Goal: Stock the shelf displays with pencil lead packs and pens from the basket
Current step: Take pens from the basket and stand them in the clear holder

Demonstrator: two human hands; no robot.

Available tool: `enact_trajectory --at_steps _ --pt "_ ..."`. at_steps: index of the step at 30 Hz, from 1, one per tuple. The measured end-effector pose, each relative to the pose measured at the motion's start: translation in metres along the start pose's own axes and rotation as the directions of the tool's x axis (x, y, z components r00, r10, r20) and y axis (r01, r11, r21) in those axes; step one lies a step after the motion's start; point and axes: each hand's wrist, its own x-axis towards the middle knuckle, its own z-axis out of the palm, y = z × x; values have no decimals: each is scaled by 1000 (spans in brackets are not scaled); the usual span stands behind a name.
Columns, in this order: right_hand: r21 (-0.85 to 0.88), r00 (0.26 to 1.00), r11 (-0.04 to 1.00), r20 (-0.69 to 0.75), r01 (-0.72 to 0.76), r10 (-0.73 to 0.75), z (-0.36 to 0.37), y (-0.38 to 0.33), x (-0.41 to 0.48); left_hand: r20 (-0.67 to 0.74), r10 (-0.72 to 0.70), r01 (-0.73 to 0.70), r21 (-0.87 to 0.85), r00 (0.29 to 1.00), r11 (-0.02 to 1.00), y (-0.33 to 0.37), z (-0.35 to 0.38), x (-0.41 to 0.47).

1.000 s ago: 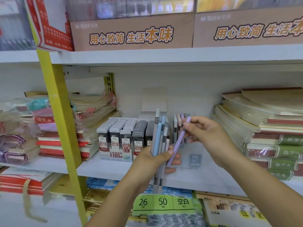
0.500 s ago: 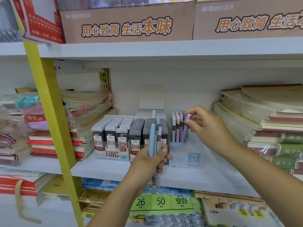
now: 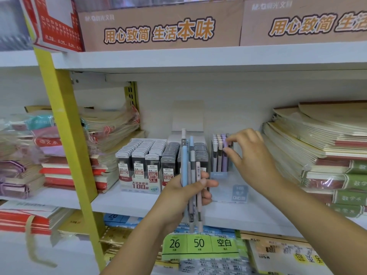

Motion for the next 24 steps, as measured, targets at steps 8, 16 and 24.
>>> enact_trajectory --at_steps 8,16,24 --pt "617 882 656 438 -434 173 -10 -42 -23 40 0 0 -5 999 1000 5 16 -5" --pt "772 864 401 383 -493 327 -36 -18 -24 22 -92 91 27 996 995 7 -12 -20" --pt "142 858 988 513 -63 -19 -48 -28 -19 -44 85 -66 334 995 940 21 -8 -11"
